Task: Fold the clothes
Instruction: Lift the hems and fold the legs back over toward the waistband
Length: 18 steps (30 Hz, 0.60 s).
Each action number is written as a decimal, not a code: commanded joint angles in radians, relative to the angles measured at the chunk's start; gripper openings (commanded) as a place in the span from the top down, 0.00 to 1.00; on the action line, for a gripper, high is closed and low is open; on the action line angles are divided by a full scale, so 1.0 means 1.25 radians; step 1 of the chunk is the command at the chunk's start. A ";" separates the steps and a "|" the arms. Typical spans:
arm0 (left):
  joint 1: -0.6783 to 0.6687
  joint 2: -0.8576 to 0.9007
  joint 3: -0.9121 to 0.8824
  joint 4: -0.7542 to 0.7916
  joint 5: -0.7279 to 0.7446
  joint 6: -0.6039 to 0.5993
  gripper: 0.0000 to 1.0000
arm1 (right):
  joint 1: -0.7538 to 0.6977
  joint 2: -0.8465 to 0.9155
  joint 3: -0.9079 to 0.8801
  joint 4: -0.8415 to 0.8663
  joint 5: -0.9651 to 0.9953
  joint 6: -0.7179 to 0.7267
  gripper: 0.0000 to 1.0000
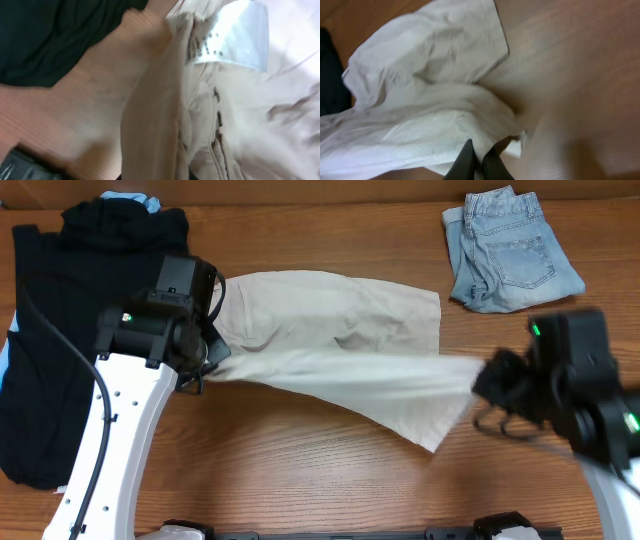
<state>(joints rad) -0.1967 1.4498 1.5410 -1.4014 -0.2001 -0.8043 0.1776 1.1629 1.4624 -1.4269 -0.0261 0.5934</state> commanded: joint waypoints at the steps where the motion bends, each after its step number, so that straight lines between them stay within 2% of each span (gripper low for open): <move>1: 0.012 -0.002 -0.045 0.061 -0.117 0.012 0.96 | -0.013 0.087 0.019 0.067 0.092 -0.040 0.96; 10: 0.012 0.070 -0.186 0.382 -0.169 0.009 0.96 | -0.014 0.377 0.019 0.327 0.098 -0.060 0.96; 18: 0.012 0.192 -0.188 0.571 -0.201 0.009 0.96 | -0.030 0.505 0.019 0.527 0.104 -0.091 0.96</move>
<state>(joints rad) -0.1959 1.6623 1.3113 -0.7261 -0.3622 -0.8043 0.1600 1.7889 1.4658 -0.8040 0.0574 0.5137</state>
